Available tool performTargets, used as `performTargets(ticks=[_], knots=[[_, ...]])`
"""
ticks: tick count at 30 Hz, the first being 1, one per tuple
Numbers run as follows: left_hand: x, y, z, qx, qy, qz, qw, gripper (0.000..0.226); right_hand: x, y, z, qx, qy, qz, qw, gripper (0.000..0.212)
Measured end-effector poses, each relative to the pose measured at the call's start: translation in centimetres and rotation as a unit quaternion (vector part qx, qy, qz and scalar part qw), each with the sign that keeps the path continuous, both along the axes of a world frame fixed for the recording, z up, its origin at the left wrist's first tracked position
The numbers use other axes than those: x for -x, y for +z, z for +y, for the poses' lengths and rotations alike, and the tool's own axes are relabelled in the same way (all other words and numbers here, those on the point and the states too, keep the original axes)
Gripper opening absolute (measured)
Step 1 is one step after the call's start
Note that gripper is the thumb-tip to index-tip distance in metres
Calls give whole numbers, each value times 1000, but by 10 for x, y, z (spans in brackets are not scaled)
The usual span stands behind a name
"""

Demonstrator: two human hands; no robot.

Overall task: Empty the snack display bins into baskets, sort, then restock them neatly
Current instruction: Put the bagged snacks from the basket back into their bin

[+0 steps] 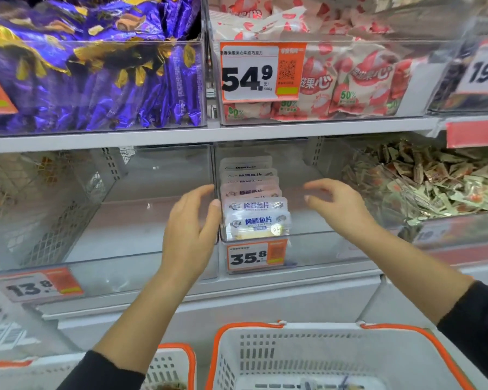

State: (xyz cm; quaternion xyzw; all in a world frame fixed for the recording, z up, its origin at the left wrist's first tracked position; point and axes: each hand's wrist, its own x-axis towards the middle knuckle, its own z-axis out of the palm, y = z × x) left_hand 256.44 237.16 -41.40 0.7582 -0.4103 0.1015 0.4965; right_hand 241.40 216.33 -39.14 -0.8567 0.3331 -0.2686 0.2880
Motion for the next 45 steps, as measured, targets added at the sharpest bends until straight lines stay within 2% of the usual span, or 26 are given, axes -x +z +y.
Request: performTargets(ticks=[1, 3, 6, 8, 11, 13, 16, 19, 22, 24, 27, 29, 31, 33, 35, 36, 37, 38, 39, 41, 43, 45], knots=[[10, -4, 6, 32, 0, -9, 999, 40, 15, -3, 8, 2, 0, -50, 999, 20], [35, -20, 19, 65, -25, 7, 998, 32, 45, -14, 27, -3, 2, -122, 993, 20], [73, -60, 39, 59, -86, 69, 992, 30, 88, -49, 55, -11, -19, -132, 991, 24], [89, -99, 51, -6, -100, 99, 990, 27, 115, -89, 71, -21, -23, -90, 995, 23], [106, -163, 62, -191, -143, 145, 960, 30, 149, -161, 87, -103, 1, 42, 994, 17], [118, -200, 64, -326, -167, 153, 918, 34, 171, -207, 92, -161, 6, 157, 974, 13], [131, -251, 55, -547, -203, 141, 800, 54, 201, -267, 99, -217, 23, 311, 925, 28], [139, -299, 39, -655, -223, 179, 699, 80, 214, -310, 101, -256, 63, 403, 876, 41], [149, -337, 22, -702, -227, 180, 650, 105, 211, -340, 99, -235, 121, 456, 850, 55], [158, -355, 18, -714, -216, 176, 642, 119, 202, -359, 101, -204, 139, 458, 854, 65], [170, -373, 23, -719, -222, 115, 648, 115, 183, -385, 101, -123, 154, 468, 862, 87], [176, -379, 32, -725, -217, 67, 651, 106, 173, -400, 103, -65, 175, 508, 841, 100], [179, -380, 35, -706, -206, 82, 673, 91, 169, -408, 105, -17, 195, 540, 819, 103], [178, -376, 29, -631, -171, 157, 741, 74, 165, -408, 106, 14, 207, 540, 816, 95], [172, -361, 18, -485, -83, 305, 815, 52, 165, -406, 110, 55, 233, 536, 809, 87], [167, -353, 13, -398, -23, 407, 822, 44, 168, -406, 110, 79, 229, 506, 828, 88], [161, -346, 10, -316, 35, 507, 801, 37, 169, -405, 110, 89, 222, 464, 853, 93], [155, -341, 9, -246, 83, 593, 762, 30, 171, -403, 108, 91, 211, 439, 869, 94], [150, -336, 11, -199, 108, 651, 724, 25, 173, -402, 105, 105, 199, 407, 885, 85], [147, -331, 17, -151, 114, 705, 684, 21, 172, -394, 99, 122, 163, 347, 916, 50], [151, -330, 22, -130, 115, 711, 681, 20, 171, -377, 93, 121, 126, 305, 936, 11], [158, -331, 24, -128, 123, 688, 703, 19, 169, -362, 90, 106, 63, 268, 956, 21]])
